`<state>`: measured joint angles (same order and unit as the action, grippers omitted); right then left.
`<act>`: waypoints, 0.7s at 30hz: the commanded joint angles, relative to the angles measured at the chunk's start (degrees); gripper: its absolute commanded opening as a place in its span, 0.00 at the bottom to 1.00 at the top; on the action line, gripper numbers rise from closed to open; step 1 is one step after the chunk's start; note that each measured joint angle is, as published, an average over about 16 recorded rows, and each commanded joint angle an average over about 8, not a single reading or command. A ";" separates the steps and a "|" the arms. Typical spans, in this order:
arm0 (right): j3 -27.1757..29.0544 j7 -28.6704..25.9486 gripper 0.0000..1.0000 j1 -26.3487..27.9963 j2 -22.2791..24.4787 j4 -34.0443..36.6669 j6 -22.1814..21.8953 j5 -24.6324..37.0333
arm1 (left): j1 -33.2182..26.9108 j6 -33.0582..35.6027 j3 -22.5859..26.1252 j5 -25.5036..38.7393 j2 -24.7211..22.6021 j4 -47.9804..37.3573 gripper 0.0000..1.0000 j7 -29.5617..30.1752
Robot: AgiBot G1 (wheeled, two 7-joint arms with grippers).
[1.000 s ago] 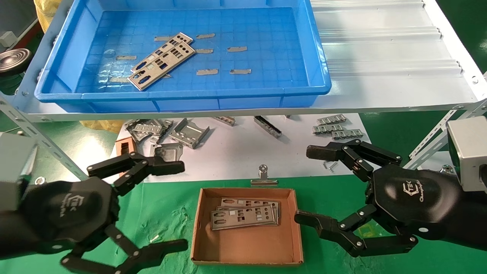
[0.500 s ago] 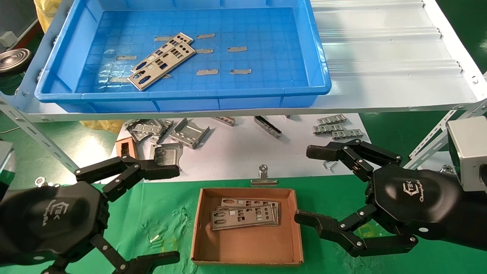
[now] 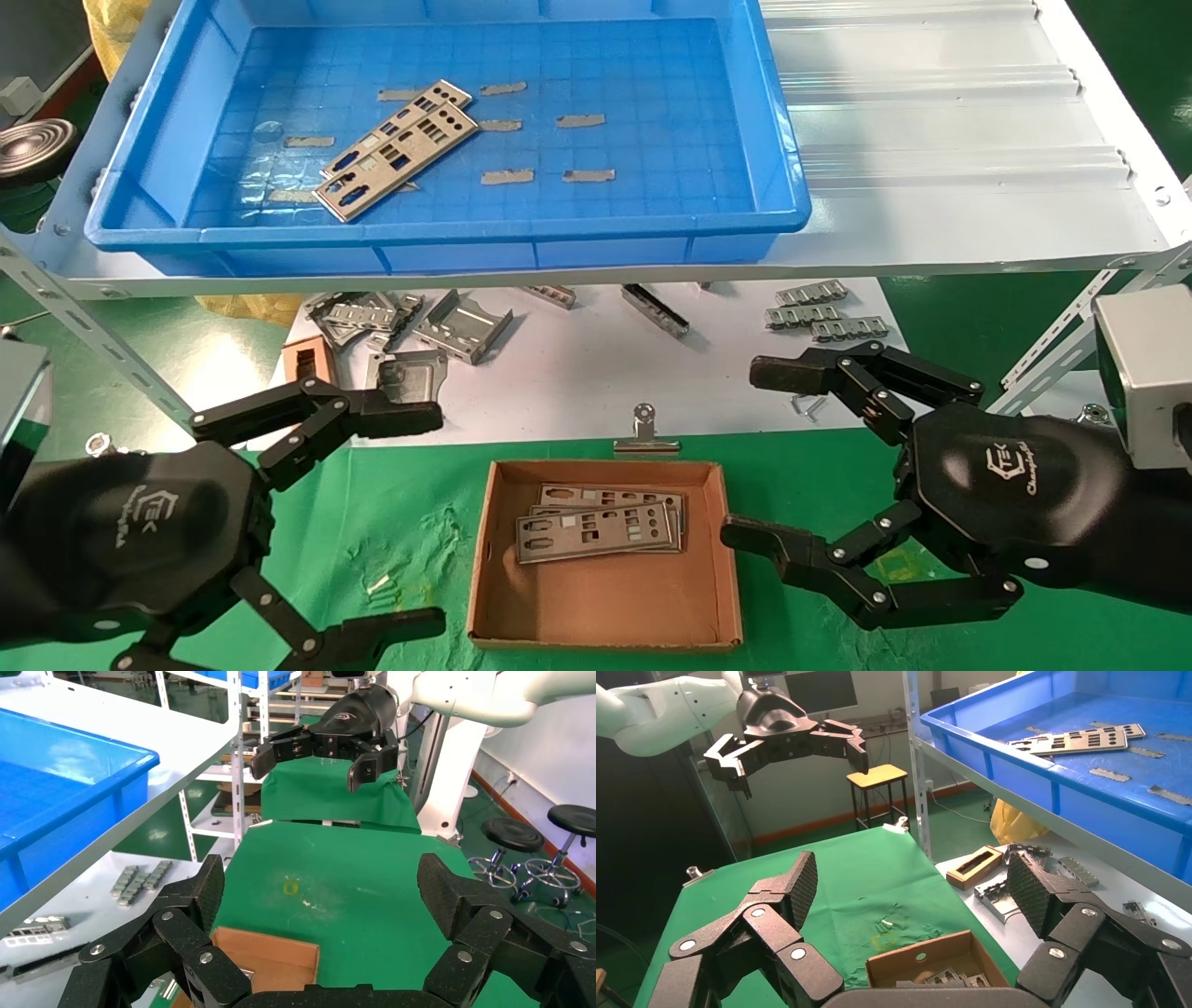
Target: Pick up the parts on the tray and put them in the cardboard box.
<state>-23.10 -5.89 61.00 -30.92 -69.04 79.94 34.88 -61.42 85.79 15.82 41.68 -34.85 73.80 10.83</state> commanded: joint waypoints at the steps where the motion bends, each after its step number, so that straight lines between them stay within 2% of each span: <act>1: 0.00 0.00 1.00 0.00 0.00 0.00 0.00 0.00 | -0.03 -0.02 0.05 0.04 -0.04 -0.05 1.00 -0.01; 21: 0.00 0.00 1.00 0.00 0.00 0.00 0.00 0.01 | -0.11 -0.10 0.17 0.17 -0.15 -0.20 1.00 -0.09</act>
<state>-23.10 -5.89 61.00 -30.92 -69.04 79.94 34.89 -61.53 85.69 15.99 41.85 -34.99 73.59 10.74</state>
